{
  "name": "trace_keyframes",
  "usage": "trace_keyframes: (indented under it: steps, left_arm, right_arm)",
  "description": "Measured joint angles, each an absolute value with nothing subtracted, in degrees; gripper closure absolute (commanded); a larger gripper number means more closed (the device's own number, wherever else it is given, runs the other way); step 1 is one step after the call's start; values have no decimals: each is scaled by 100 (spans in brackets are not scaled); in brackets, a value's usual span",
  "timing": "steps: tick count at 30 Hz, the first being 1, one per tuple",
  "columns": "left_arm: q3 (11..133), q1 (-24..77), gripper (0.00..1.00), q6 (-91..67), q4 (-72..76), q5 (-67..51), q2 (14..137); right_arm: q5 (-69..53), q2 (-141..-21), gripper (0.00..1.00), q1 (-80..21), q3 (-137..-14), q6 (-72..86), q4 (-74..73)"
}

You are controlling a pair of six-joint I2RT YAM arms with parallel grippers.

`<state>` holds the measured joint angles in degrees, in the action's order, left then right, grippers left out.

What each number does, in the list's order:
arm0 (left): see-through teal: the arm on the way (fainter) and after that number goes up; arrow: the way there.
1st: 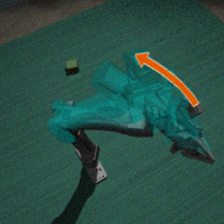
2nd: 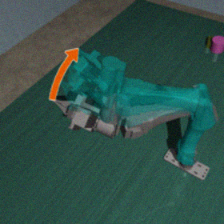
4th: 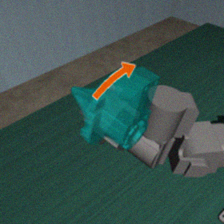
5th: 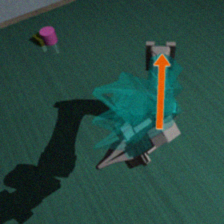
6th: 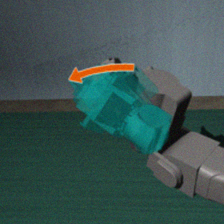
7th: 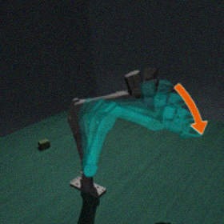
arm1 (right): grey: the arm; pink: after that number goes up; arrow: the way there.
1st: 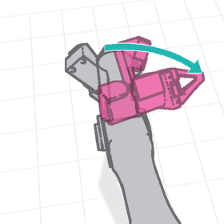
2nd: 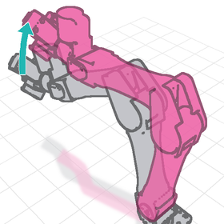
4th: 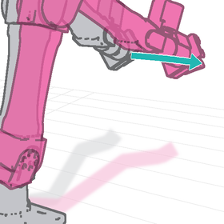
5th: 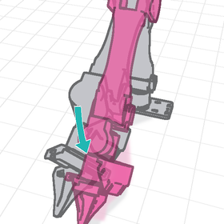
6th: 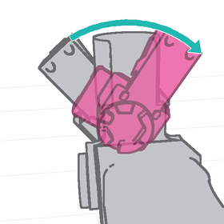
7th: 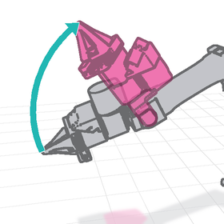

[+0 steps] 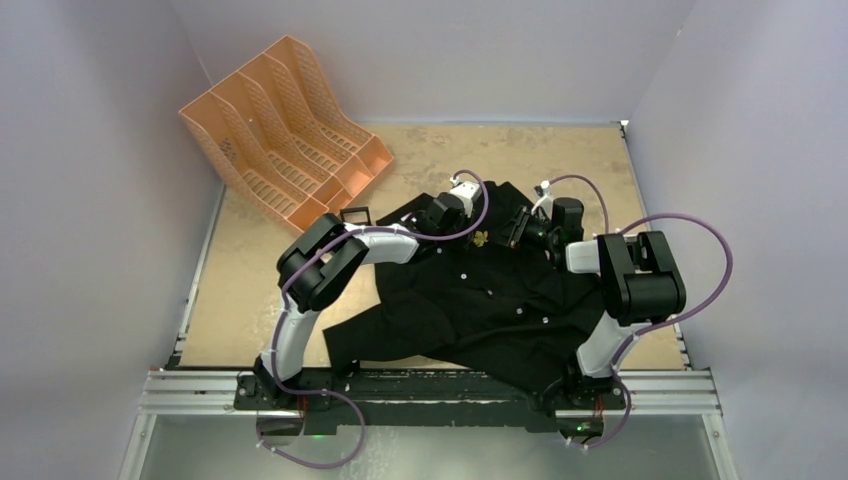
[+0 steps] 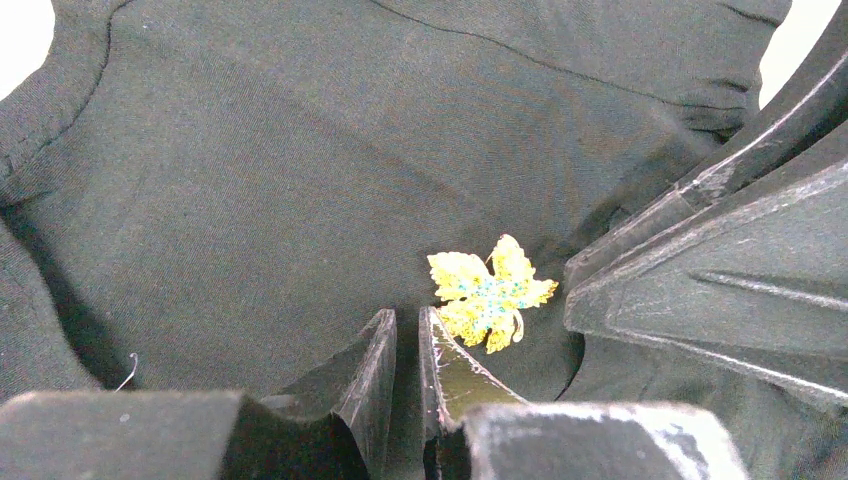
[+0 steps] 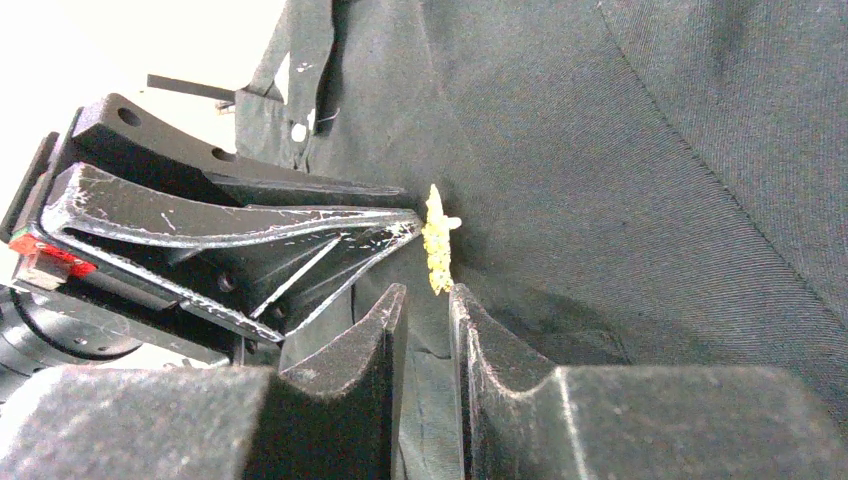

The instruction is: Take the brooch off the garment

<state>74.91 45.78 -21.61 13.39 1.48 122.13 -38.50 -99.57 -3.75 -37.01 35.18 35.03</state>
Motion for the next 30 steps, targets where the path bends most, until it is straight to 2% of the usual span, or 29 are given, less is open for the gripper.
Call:
trace_keyframes:
  steps: [4,9,11,15,20,30]
  left_arm:
    - [7505,4580,87,-2161,1317,150,12210]
    - [7513,4580,87,-2161,1291,165,12210]
    - [7516,4584,87,-2152,1288,174,12213]
    - [7513,4628,86,-2049,1297,274,12210]
    - [7360,4696,78,-1774,1404,456,12123]
    - [6132,4768,55,-1070,2265,642,11266]
  right_arm:
    - [-3850,-10027,80,-427,-3723,3516,3489]
    - [-3854,-10057,92,-449,-3739,3518,3472]
    - [-3857,-10060,99,-449,-3739,3522,3468]
    - [-3874,-10103,100,-447,-3809,3568,3439]
    - [-3931,-10208,100,-447,-3986,3671,3363]
    - [-4010,-10291,100,-451,-4169,3859,2751]
